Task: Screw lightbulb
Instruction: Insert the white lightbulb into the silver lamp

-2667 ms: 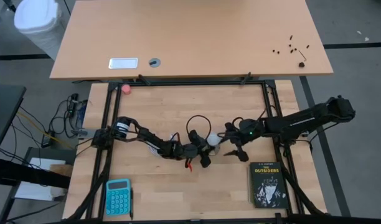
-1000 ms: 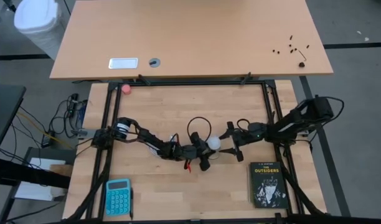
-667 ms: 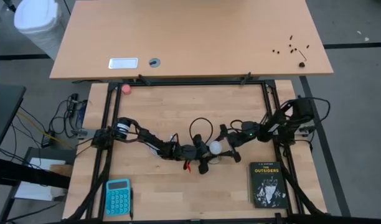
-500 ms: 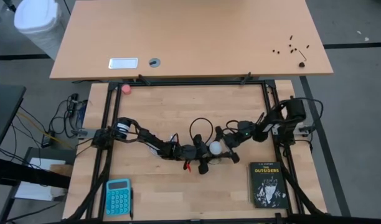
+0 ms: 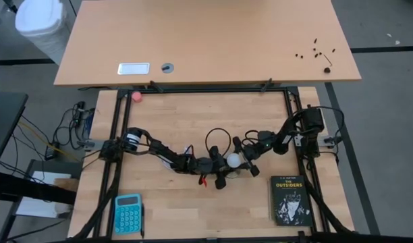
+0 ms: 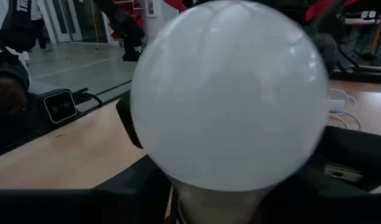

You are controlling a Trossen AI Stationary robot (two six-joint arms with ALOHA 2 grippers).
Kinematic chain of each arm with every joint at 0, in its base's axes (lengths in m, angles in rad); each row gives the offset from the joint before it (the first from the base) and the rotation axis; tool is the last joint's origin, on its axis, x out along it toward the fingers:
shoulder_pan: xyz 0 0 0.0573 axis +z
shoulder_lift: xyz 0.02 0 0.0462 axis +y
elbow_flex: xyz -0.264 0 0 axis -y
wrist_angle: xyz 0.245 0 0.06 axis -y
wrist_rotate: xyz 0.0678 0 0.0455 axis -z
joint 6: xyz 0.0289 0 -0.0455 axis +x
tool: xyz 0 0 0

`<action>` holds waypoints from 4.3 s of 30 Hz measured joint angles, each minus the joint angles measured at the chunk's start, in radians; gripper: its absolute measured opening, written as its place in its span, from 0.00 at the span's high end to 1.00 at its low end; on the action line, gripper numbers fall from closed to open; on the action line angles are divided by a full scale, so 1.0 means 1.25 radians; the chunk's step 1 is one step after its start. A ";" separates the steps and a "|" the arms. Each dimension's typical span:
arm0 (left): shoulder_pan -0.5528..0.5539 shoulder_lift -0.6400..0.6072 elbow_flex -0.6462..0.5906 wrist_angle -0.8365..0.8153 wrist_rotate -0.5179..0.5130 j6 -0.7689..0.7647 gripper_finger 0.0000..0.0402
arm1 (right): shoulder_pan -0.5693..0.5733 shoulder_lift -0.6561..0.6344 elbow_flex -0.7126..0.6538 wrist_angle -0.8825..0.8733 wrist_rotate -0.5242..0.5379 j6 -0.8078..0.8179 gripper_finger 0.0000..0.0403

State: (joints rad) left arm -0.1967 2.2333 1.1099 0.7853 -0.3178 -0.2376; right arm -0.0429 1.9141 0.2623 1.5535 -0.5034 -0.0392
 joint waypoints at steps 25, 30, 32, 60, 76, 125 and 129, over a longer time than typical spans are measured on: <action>-0.004 -0.001 -0.003 -0.030 -0.203 -0.067 0.54 | 0.160 -0.009 0.026 -0.071 0.512 0.059 0.57; -0.002 -0.001 -0.002 -0.038 -0.219 -0.068 0.54 | 0.211 -0.007 0.050 -0.105 0.715 0.102 0.56; -0.001 -0.001 -0.001 -0.040 -0.221 -0.068 0.54 | 0.231 -0.005 0.056 -0.104 0.786 0.114 0.56; -0.007 -0.001 0.001 -0.045 -0.217 -0.047 0.54 | 0.246 -0.004 0.018 -0.040 0.698 0.136 0.22; -0.007 -0.002 0.000 -0.035 -0.029 0.002 0.54 | 0.095 -0.011 -0.006 0.003 0.209 0.005 0.23; -0.015 0.001 -0.001 -0.041 -0.185 -0.026 0.54 | 0.215 -0.012 0.054 -0.094 0.613 0.077 0.54; -0.010 0.001 -0.002 -0.042 -0.218 -0.030 0.54 | 0.261 -0.013 0.080 -0.154 0.843 0.101 0.54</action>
State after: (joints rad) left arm -0.2092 2.2349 1.1080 0.7330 -0.5908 -0.2745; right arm 0.2831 1.8973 0.3624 1.3614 0.5505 0.0876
